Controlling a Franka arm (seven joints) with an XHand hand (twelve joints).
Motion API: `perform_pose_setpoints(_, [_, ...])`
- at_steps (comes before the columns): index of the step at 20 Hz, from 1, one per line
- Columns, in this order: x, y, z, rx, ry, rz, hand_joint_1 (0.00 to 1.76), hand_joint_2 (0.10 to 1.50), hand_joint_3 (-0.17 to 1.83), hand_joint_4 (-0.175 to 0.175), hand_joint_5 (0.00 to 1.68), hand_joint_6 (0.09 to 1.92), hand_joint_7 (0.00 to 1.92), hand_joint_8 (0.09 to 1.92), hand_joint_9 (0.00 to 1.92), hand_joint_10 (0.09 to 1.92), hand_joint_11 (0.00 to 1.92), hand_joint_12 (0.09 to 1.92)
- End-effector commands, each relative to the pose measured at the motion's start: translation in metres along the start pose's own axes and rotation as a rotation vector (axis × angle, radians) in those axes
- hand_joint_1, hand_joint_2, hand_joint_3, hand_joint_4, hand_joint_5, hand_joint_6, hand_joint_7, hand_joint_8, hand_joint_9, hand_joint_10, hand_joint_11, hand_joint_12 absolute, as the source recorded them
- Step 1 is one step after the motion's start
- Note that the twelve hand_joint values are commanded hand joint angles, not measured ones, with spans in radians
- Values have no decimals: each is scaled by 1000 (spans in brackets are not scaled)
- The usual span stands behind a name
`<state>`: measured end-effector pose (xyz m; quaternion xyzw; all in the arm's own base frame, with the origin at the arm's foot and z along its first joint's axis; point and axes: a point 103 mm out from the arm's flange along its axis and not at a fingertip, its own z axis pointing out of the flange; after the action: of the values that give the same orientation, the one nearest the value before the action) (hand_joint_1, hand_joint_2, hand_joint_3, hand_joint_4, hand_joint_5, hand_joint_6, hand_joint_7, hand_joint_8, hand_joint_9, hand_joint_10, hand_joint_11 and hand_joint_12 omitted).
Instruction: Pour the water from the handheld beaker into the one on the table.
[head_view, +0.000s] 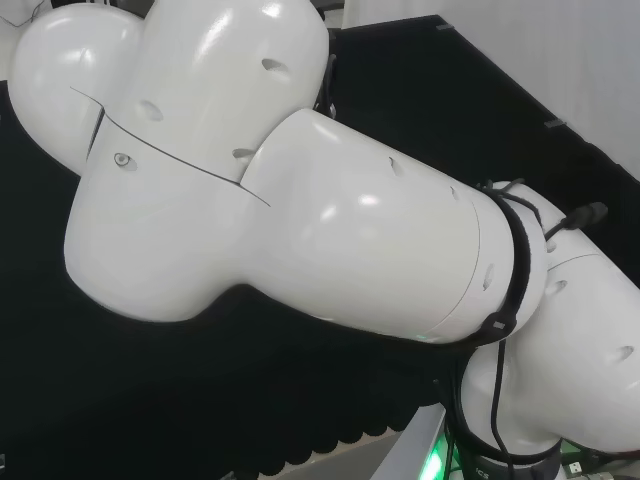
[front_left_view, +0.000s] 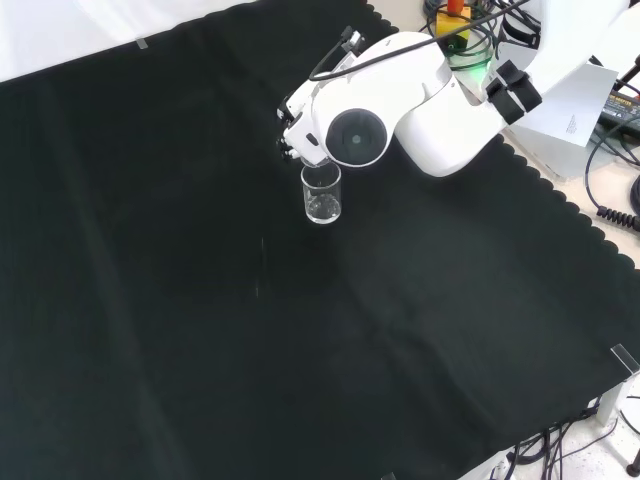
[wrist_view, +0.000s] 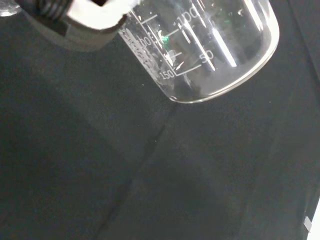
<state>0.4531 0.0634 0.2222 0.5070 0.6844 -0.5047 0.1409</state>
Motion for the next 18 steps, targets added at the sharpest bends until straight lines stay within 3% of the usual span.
perform_pose_setpoints(1, [1,0,0,3,11,-6,1318,1049,-175,-175,1195,565,1463,405,1588,837,1388,841])
perform_pose_setpoints(7, [1,-1,2,-16,47,-6,1318,1049,-175,-175,1194,567,1462,408,1587,838,1387,840])
perform_pose_setpoints(12, [-12,-2,8,-53,176,21,1318,1050,-175,-175,1193,570,1461,410,1587,838,1387,840])
perform_pose_setpoints(18, [-33,-3,21,-96,328,3,1318,1050,-175,-175,1190,574,1460,411,1586,838,1386,839])
